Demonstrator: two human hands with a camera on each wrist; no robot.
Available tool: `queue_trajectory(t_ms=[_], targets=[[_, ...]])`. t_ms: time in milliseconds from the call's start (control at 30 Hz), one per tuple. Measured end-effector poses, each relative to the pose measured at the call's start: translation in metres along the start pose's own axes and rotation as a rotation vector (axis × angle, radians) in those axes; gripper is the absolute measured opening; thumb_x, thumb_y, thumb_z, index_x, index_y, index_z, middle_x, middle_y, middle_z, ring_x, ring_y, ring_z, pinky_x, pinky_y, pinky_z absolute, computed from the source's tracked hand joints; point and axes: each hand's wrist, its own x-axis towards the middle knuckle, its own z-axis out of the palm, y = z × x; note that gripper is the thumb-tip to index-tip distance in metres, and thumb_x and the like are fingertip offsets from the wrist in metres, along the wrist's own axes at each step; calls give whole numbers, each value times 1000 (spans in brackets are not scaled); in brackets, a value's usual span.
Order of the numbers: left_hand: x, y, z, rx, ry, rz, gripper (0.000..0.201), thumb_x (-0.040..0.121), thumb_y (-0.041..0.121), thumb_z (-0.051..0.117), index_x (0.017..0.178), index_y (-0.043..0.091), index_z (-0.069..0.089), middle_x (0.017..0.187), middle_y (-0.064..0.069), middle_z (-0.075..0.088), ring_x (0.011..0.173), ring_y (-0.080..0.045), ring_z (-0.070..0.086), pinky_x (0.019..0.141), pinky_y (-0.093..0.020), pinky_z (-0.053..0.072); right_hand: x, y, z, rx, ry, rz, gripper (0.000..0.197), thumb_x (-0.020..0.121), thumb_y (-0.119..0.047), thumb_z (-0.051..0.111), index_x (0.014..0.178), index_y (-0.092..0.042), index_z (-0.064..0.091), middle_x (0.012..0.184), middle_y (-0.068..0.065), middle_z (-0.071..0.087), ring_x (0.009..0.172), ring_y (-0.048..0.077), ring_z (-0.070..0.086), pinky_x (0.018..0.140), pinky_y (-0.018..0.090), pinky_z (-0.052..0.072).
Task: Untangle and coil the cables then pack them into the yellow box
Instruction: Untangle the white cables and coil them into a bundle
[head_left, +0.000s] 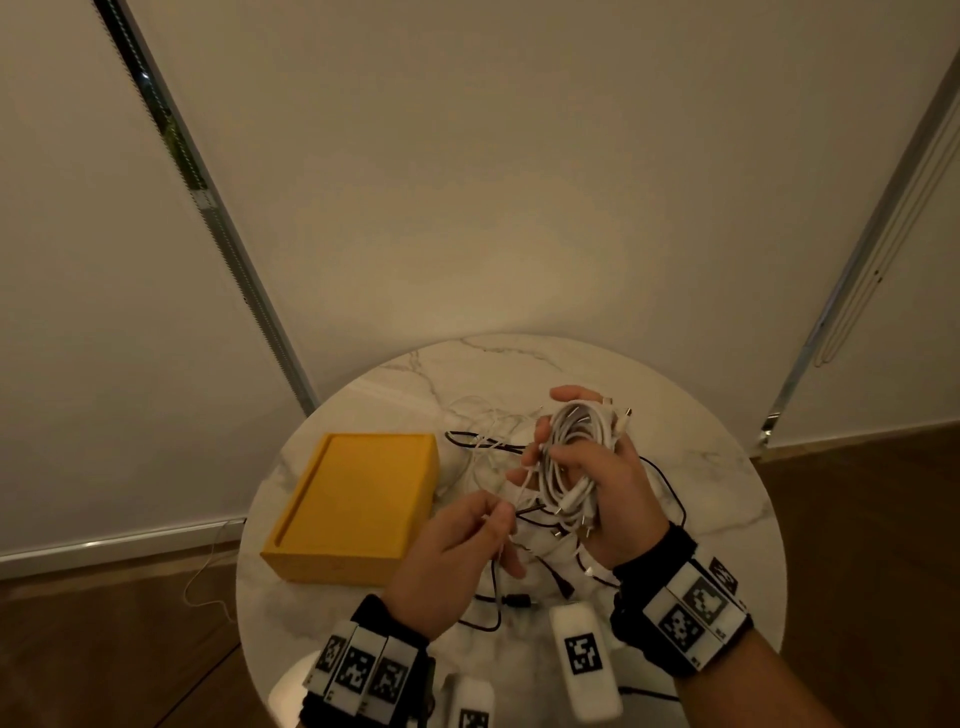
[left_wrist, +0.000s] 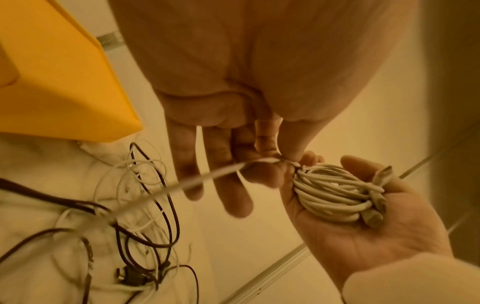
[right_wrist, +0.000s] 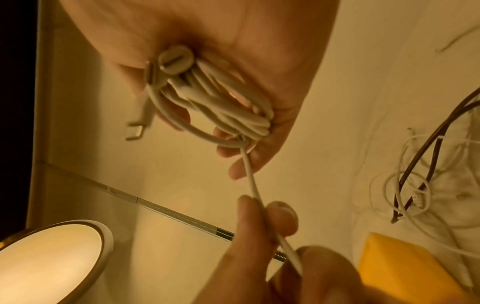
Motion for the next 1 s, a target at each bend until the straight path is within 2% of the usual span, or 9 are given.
queue_trajectory(t_ms=[100, 167, 333, 433, 567, 700, 767, 900, 1000], targets=[[3, -4, 2, 121, 12, 3, 26, 102, 31, 50, 80, 22, 60, 62, 7, 57, 59, -11, 53, 62, -37, 47, 1, 0, -2, -28, 76, -62, 48, 74, 1, 60, 117, -19, 60, 91, 10, 57, 77, 24, 58, 69, 44, 56], [5, -5, 5, 237, 15, 30, 29, 101, 35, 52, 74, 27, 61, 60, 10, 53, 58, -5, 47, 58, -24, 41, 2, 0, -3, -70, 134, -106, 48, 73, 0, 62, 116, -21, 60, 89, 8, 56, 76, 21, 55, 65, 40, 53], [2, -12, 10, 364, 11, 53, 28, 100, 43, 51, 84, 31, 71, 67, 19, 61, 67, -2, 58, 63, -21, 45, 4, -3, -6, -246, 241, -236, 47, 76, -4, 67, 116, -25, 56, 86, 2, 53, 71, 16, 51, 64, 36, 49], [2, -3, 11, 451, 35, 172, 34, 96, 54, 47, 88, 33, 73, 75, 18, 61, 76, -5, 60, 68, -23, 47, 2, 1, -6, -484, 193, -304, 43, 85, 2, 72, 117, -19, 52, 83, 1, 48, 68, 10, 48, 64, 29, 48], [0, 12, 5, 590, 74, 346, 31, 94, 50, 49, 86, 30, 72, 75, 14, 52, 76, -8, 53, 67, -33, 45, 1, 4, -8, -568, 74, -220, 37, 89, 6, 68, 118, -13, 53, 72, -12, 51, 67, 4, 49, 65, 22, 47], [-3, 22, -5, 540, 96, 407, 13, 92, 34, 62, 91, 27, 72, 79, 22, 48, 76, -8, 52, 67, -20, 42, 2, 0, -9, -575, 38, -145, 42, 81, -11, 69, 120, -19, 58, 74, 0, 53, 69, 13, 51, 66, 27, 47], [-5, 28, -6, 527, 86, 430, 15, 91, 34, 62, 92, 24, 74, 80, 23, 48, 77, -8, 54, 66, -20, 44, 1, 0, -9, -539, 16, -77, 47, 76, -8, 67, 120, -21, 61, 77, 6, 55, 70, 16, 52, 65, 29, 46], [-8, 36, -10, 505, 111, 462, 12, 90, 31, 64, 87, 21, 69, 78, 23, 49, 76, -2, 52, 67, -7, 34, 0, 0, -12, -408, -47, 60, 60, 63, 0, 58, 116, -27, 68, 87, 12, 60, 75, 21, 53, 65, 37, 44], [-10, 38, -13, 493, 100, 474, 2, 88, 22, 70, 86, 21, 69, 78, 22, 51, 74, -3, 53, 67, -7, 33, 1, 1, -16, -177, 23, 130, 60, 59, 0, 52, 112, -22, 68, 89, 13, 58, 72, 22, 53, 57, 31, 41]])
